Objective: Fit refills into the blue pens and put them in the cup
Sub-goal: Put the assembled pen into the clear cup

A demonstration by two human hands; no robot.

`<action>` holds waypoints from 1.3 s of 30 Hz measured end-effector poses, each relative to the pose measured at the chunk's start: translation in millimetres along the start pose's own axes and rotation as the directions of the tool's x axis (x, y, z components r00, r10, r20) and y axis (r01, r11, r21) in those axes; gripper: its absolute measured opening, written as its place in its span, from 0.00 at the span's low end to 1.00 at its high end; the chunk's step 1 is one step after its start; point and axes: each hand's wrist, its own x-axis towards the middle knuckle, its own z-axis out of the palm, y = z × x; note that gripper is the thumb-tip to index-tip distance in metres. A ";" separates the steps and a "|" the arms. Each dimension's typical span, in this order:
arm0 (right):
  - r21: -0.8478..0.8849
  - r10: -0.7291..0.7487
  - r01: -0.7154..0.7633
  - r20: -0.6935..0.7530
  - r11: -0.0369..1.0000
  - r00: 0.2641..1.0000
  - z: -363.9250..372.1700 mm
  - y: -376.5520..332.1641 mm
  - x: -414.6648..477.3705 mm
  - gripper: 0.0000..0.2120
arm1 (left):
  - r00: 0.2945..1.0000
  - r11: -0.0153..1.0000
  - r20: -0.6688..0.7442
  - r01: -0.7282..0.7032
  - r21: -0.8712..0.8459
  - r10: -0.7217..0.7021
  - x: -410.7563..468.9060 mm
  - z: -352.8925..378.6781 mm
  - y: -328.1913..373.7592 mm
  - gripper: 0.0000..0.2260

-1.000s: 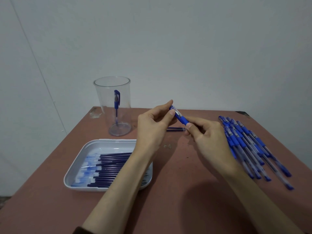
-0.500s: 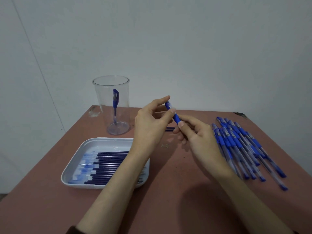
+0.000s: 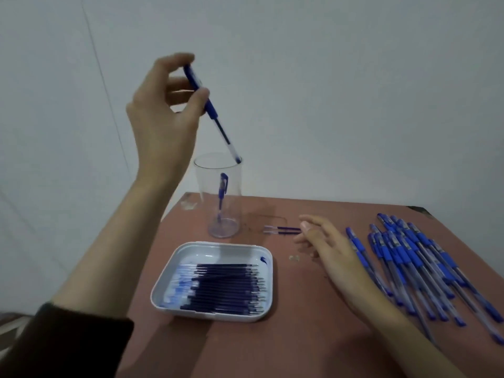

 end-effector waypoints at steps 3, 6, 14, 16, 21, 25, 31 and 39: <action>-0.002 0.007 -0.007 0.031 1.000 0.999 1.0 -1.7 -0.4 0.08 | 0.983 0.979 0.176 0.014 0.202 -0.050 11.3 -0.2 -19.6 0.14; -0.008 0.012 -0.012 0.071 1.000 0.997 2.5 0.4 0.1 0.06 | 0.948 0.940 0.294 0.011 0.342 -0.119 6.5 2.5 -38.1 0.13; -0.037 0.016 -0.013 0.082 0.999 0.997 2.2 5.7 2.8 0.05 | 0.850 0.891 0.448 0.052 0.451 -0.277 6.5 4.5 -49.6 0.10; -0.052 0.012 -0.008 0.084 0.999 0.996 2.1 6.2 2.7 0.06 | 0.803 0.870 0.504 0.037 0.492 -0.319 5.7 6.1 -50.4 0.10; -0.087 -0.001 0.008 0.083 0.996 0.997 2.1 6.7 2.7 0.06 | 0.716 0.829 0.573 0.014 0.560 -0.399 6.0 8.9 -50.2 0.08; -0.099 -0.010 0.018 0.077 0.995 0.997 1.6 6.7 2.8 0.06 | 0.644 0.810 0.606 0.036 0.586 -0.467 8.3 6.0 -50.8 0.11; -0.099 -0.012 0.019 0.069 0.995 0.998 0.9 8.2 3.1 0.07 | 0.588 0.829 0.631 0.130 0.544 -0.506 10.9 1.1 -50.1 0.11; -0.100 -0.015 0.021 0.062 0.995 0.998 0.5 7.5 4.0 0.07 | 0.603 0.839 0.630 0.129 0.528 -0.489 13.1 2.0 -51.9 0.11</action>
